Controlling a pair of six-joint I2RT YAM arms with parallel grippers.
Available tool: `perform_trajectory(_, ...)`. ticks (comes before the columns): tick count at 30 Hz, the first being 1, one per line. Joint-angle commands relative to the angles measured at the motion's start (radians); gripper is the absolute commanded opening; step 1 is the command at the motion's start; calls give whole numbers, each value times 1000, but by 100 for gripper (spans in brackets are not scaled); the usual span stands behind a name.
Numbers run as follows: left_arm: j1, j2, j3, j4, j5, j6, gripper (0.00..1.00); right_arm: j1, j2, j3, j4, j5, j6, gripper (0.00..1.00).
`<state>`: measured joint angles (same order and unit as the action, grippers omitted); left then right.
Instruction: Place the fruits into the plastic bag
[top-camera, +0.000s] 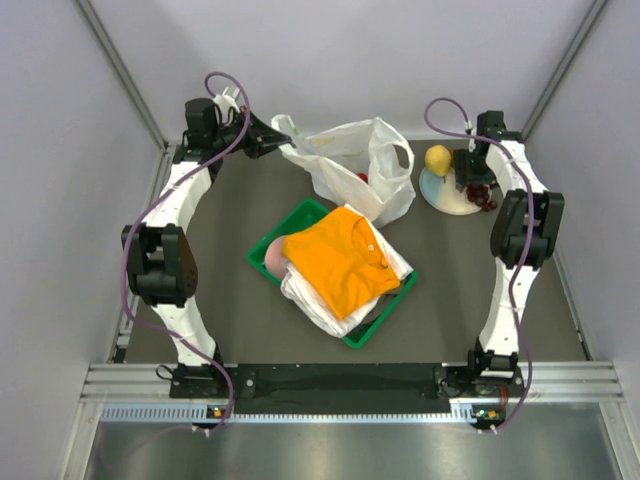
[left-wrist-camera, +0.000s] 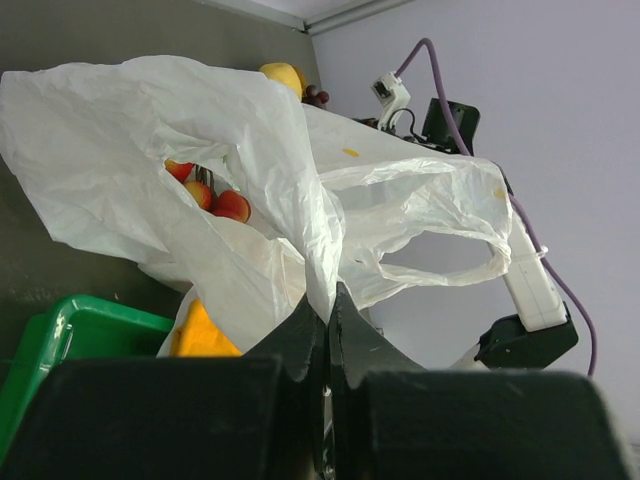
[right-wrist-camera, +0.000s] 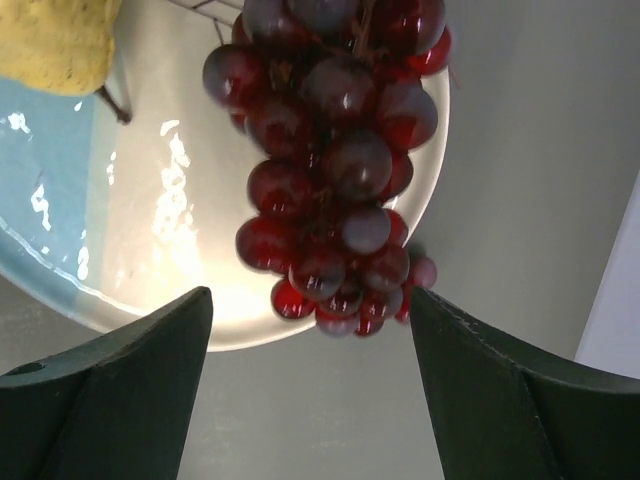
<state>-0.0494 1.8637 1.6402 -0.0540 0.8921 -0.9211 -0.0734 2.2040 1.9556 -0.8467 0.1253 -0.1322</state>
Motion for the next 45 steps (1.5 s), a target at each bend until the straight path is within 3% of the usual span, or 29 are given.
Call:
perform_trajectory(1, -1, 9, 47, 22, -15, 4, 0, -5, 45, 83, 35, 46, -43, 80)
perform_trajectory(13, -1, 18, 56, 17, -42, -4, 0, -8, 118, 135, 98, 25, -101, 80)
perform_trajectory(17, -1, 17, 56, 16, -45, -4, 0, -16, 146, 152, 101, 10, -93, 70)
perform_trajectory(27, -1, 14, 55, 13, -51, -2, 0, -40, 151, 146, 116, -50, -67, 65)
perform_trajectory(37, -1, -4, 33, 19, -51, 2, 0, -65, 109, 80, 132, -36, -15, 42)
perform_trajectory(45, -1, -6, 20, 36, -44, -4, 0, -85, 20, 5, 170, -42, 9, 36)
